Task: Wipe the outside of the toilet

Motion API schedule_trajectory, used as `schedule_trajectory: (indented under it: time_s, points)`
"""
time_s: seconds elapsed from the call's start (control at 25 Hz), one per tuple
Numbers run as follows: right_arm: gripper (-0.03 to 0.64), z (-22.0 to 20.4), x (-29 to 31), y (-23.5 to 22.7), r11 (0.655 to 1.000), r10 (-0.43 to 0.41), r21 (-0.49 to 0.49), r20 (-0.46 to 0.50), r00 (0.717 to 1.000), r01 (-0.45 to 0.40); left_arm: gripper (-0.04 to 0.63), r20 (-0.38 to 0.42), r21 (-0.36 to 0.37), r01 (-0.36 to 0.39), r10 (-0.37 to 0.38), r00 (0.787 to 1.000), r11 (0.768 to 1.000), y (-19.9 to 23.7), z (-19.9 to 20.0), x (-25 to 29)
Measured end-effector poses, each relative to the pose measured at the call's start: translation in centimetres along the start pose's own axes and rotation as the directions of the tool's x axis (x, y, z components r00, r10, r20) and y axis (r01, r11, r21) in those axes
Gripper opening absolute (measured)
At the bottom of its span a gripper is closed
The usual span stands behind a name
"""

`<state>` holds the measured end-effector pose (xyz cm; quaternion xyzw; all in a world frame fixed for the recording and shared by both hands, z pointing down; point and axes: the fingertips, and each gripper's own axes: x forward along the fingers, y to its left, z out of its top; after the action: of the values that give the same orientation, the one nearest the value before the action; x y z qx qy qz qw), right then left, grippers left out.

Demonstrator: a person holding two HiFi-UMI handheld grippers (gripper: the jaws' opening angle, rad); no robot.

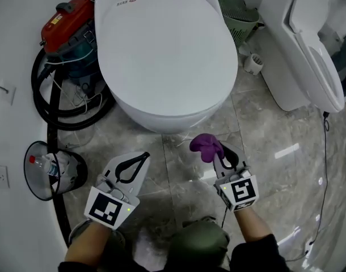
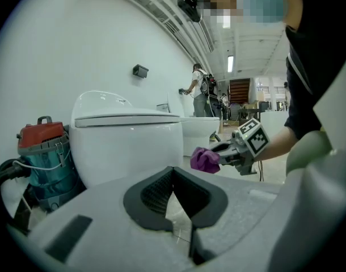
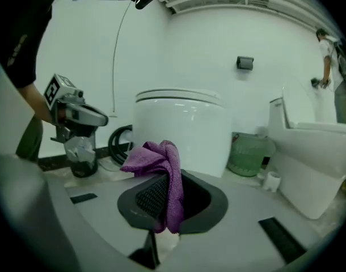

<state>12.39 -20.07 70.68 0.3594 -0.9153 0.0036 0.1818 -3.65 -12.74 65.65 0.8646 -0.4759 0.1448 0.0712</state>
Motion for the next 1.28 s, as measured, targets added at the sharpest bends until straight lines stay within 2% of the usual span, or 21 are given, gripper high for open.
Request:
schedule_trajectory:
  time_s: [0.12, 0.24, 0.36, 0.52, 0.8, 1.28]
  points:
    - [0.04, -0.9, 2.1, 5.7, 0.989, 0.139, 0.048, -0.003, 0.99, -0.139, 0.003, -0.037, -0.003, 0.007, -0.007, 0.999, 1.0, 0.4, -1.1, -0.8]
    - [0.04, -0.6, 4.9, 9.9, 0.976, 0.215, 0.038, 0.009, 0.977, -0.215, 0.003, -0.032, -0.002, 0.001, -0.001, 1.0, 1.0, 0.9, -1.2, -1.6]
    - [0.04, 0.5, 7.8, 12.5, 0.973, 0.228, 0.022, 0.031, 0.973, -0.229, 0.003, -0.022, -0.003, -0.015, 0.015, 1.0, 1.0, 1.5, -1.1, -2.3]
    - [0.04, 1.9, 10.9, 13.7, 0.979, 0.202, -0.004, 0.042, 0.979, -0.202, 0.003, -0.008, 0.005, -0.015, 0.015, 1.0, 1.0, 2.0, -0.9, -2.5]
    - [0.04, 1.6, 11.2, 11.8, 0.99, 0.141, -0.023, 0.008, 0.99, -0.141, 0.003, 0.0, 0.011, 0.01, -0.01, 1.0, 1.0, 2.2, -1.1, -1.7]
    - [0.04, -0.7, 6.8, 3.8, 0.999, 0.036, -0.035, -0.045, 0.998, -0.038, 0.003, 0.004, 0.021, 0.03, -0.03, 1.0, 0.999, 1.0, -0.8, 0.0]
